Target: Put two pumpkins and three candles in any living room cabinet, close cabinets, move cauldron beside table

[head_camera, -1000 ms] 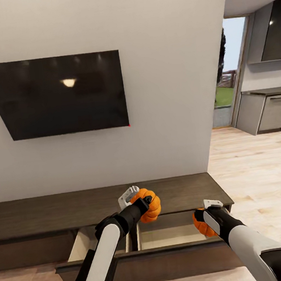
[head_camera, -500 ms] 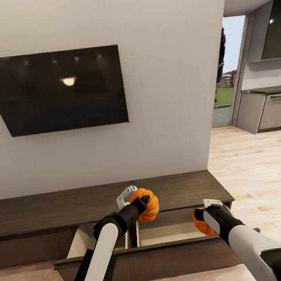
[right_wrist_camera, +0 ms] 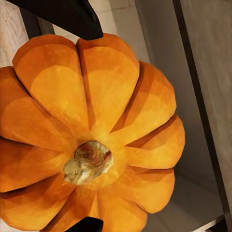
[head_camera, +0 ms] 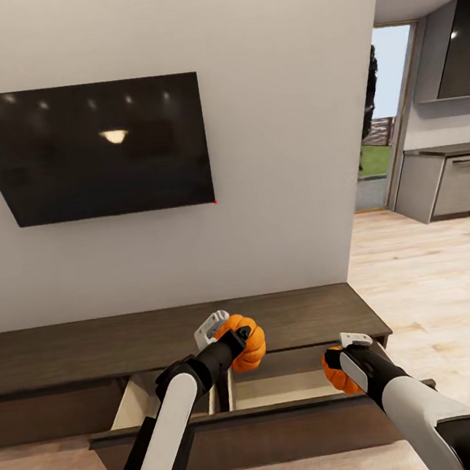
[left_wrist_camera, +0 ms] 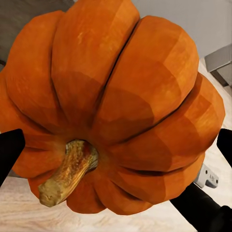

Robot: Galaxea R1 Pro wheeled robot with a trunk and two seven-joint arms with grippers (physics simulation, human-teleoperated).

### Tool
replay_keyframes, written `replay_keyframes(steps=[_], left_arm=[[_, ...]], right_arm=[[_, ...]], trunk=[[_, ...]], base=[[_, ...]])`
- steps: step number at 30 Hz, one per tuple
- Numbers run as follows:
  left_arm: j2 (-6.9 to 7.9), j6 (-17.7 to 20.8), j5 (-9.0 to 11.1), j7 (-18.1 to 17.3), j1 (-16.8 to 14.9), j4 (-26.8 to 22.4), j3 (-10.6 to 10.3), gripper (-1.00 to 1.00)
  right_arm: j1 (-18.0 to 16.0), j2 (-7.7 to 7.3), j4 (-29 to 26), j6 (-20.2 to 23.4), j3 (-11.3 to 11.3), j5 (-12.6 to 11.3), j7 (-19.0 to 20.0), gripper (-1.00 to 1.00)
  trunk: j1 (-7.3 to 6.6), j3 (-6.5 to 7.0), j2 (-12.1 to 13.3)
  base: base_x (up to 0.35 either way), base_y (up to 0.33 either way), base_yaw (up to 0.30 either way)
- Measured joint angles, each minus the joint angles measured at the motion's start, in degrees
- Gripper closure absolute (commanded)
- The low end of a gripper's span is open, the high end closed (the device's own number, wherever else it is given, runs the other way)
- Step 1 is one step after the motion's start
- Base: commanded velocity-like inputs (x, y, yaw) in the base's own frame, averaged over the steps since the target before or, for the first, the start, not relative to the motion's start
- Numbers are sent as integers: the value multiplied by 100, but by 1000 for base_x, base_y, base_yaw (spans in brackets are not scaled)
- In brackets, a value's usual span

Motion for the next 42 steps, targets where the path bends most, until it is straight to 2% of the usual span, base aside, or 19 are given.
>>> replay_keyframes(steps=[19,42], left_arm=[[51,2,-4,-17,0,0,-8,100],[51,9,-5,8,0,1,8,100]], right_arm=[[0,0,-1,0,3,3,0,100],[-1,-17,1,-50,7,5,8,100]], trunk=[[0,0,0],[505,-413,-921]], base=[[98,0,0],[0,0,0]])
